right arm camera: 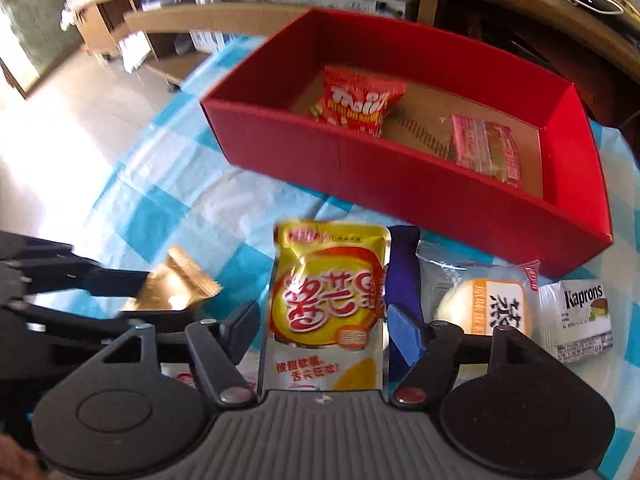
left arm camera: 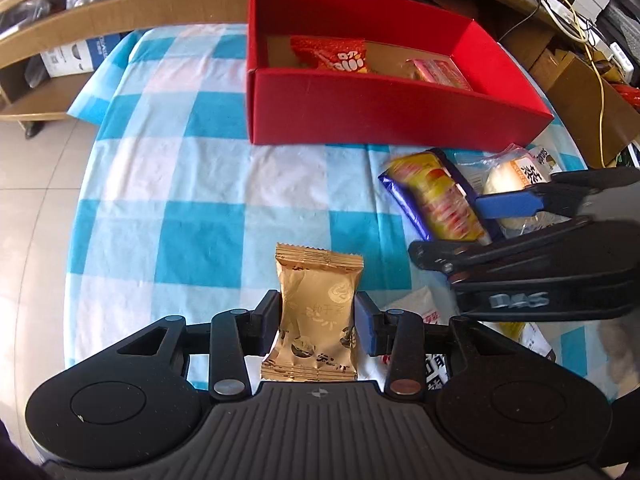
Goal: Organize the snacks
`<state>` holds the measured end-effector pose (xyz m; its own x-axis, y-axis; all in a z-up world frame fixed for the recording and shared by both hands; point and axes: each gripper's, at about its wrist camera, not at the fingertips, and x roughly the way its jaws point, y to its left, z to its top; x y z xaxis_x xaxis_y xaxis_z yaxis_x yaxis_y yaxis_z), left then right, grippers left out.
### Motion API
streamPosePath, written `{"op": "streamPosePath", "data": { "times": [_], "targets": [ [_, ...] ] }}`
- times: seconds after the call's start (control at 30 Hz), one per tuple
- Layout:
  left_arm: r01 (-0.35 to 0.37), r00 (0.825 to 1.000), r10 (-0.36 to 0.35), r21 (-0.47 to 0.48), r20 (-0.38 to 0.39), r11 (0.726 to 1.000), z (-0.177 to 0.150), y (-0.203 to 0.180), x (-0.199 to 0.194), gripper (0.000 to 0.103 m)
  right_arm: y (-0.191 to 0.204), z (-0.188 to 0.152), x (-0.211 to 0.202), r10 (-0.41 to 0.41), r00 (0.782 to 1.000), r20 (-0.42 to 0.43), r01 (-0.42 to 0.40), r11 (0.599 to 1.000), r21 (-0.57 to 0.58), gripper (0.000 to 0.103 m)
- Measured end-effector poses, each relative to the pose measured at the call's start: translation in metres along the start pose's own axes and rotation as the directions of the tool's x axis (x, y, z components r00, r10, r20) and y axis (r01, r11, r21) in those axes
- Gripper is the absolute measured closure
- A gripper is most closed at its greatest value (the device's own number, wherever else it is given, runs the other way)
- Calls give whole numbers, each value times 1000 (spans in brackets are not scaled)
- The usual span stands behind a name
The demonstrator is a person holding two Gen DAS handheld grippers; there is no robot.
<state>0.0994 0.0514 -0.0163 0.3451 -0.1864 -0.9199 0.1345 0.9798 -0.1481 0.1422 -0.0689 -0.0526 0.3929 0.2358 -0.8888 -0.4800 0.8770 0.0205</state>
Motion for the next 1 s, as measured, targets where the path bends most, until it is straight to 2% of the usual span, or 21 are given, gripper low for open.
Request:
{"op": "streamPosePath", "data": {
  "times": [0.07, 0.1, 0.13, 0.17, 0.2, 0.27, 0.43, 0.47, 0.5, 0.6, 0.67, 0.73, 0.8, 0.83, 0.93, 1.0],
  "targets": [
    [3, 1000, -3, -2, -1, 1000, -2, 2, -1, 55, 5, -3, 2, -14, 1000, 13, 15, 1000, -25, 11],
    [5, 1000, -5, -4, -1, 1000, -2, 4, -1, 55, 3, -3, 1, -12, 1000, 15, 13, 1000, -21, 15],
    [8, 1000, -8, -7, -1, 1000, -2, 5, -1, 55, -2, -2, -1, -15, 1000, 16, 15, 1000, -9, 21],
    [10, 1000, -10, -8, -2, 1000, -2, 5, -2, 55, -9, -1, -5, -24, 1000, 19, 24, 1000, 8, 39],
    [11, 1000, -11, -8, -4, 1000, -2, 5, -1, 55, -18, 0, -9, 22, 1000, 16, -23, 999, 46, 46],
    [11, 1000, -11, 0, -10, 1000, -3, 4, 0, 55, -31, -2, -13, 84, 996, 14, -85, 991, 101, 47],
    [-13, 1000, 13, 25, -7, 1000, -3, -4, 3, 55, -29, -10, -24, 84, 996, 34, -86, 994, 67, 51],
    [-9, 1000, 10, 21, -5, 1000, -2, -4, 2, 56, -28, -10, -27, 85, 996, 42, -88, 994, 64, 54],
    [-7, 1000, 7, 21, 2, 1000, -1, -5, 1, 56, -28, -10, -30, 87, 995, 53, -90, 994, 61, 61],
    [-7, 999, 6, 20, 32, 1000, 3, -8, -5, 56, -35, -8, -37, 101, 992, 72, -107, 991, 82, 67],
    [-1, 999, 1, 23, 34, 1000, 5, -11, -5, 56, -38, -9, -35, 113, 991, 75, -119, 988, 95, 65],
    [-2, 1000, 1, 26, 23, 1000, 6, -14, -2, 56, -37, -10, -30, 152, 987, 42, -156, 984, 92, 55],
    [3, 1000, -3, 32, 9, 999, 5, -15, 1, 56, -34, -13, -24, 191, 982, 6, -191, 978, 80, 35],
    [2, 1000, -3, 36, 3, 999, 5, -15, 3, 56, -31, -13, -22, 201, 980, -6, -200, 977, 72, 31],
    [4, 1000, -4, 34, -4, 999, 3, -14, 3, 56, -29, -13, -19, 183, 983, 0, -183, 982, 49, 27],
    [5, 1000, -5, 30, -5, 1000, 2, -12, 4, 56, -28, -12, -16, 153, 988, -6, -153, 988, 30, 17]
  ]
}}
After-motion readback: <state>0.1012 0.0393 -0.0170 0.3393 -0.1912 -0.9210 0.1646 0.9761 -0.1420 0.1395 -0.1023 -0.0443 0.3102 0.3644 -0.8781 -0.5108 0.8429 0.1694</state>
